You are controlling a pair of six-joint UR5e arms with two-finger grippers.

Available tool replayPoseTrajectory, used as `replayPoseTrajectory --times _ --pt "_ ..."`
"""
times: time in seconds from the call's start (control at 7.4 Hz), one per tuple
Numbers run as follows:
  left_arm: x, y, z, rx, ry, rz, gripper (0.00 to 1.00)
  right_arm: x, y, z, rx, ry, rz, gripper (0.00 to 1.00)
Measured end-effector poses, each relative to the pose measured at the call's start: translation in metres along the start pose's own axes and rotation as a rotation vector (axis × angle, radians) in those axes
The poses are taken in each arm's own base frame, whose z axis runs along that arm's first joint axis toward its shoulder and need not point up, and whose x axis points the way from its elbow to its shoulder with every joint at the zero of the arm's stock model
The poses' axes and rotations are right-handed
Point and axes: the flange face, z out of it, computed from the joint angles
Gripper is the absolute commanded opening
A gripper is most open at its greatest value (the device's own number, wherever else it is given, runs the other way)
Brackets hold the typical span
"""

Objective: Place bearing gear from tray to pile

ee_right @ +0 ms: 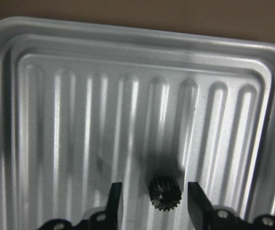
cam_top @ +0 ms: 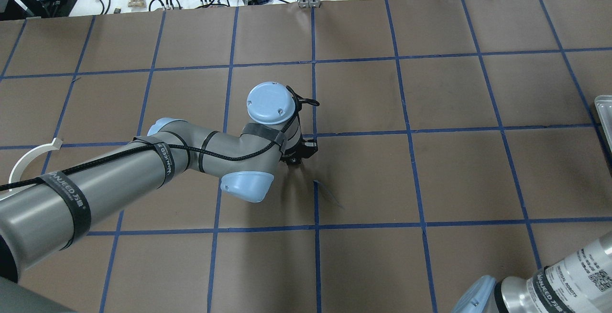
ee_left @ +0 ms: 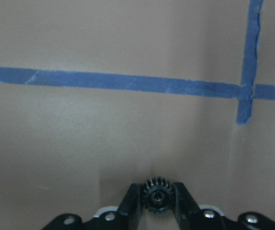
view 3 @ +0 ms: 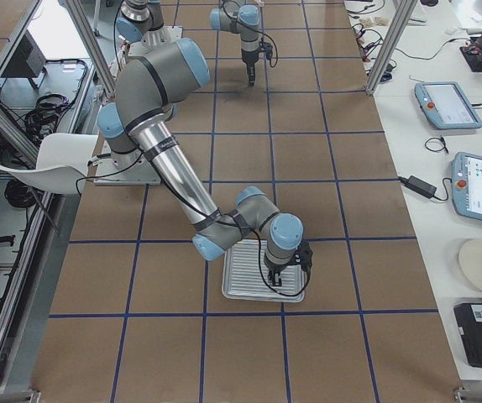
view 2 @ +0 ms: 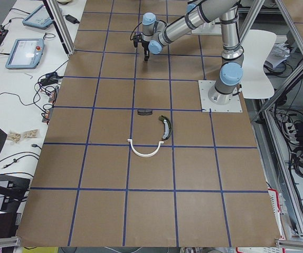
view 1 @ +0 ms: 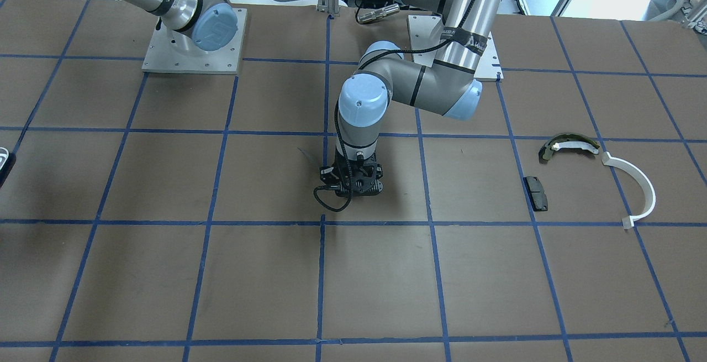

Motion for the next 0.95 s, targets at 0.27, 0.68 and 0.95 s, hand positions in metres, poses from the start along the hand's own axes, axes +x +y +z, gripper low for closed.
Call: replayPoseTrajectory --times 0.27,0.68,0.95 --pt "-0.031 -0.017 -0.007 -0.009 -0.028 -0.001 0.00 0.000 0.000 0.000 -0.001 0.001 0.001 0.00" --pt "-0.125 -0.049 -0.029 -0.088 -0.183 0.068 0.00 0.001 0.004 -0.018 -0.039 0.040 -0.008 0.00" --pt "-0.195 -0.065 -0.046 -0.143 -0.214 0.094 0.00 -0.025 -0.004 -0.056 -0.044 0.025 -0.030 0.00"
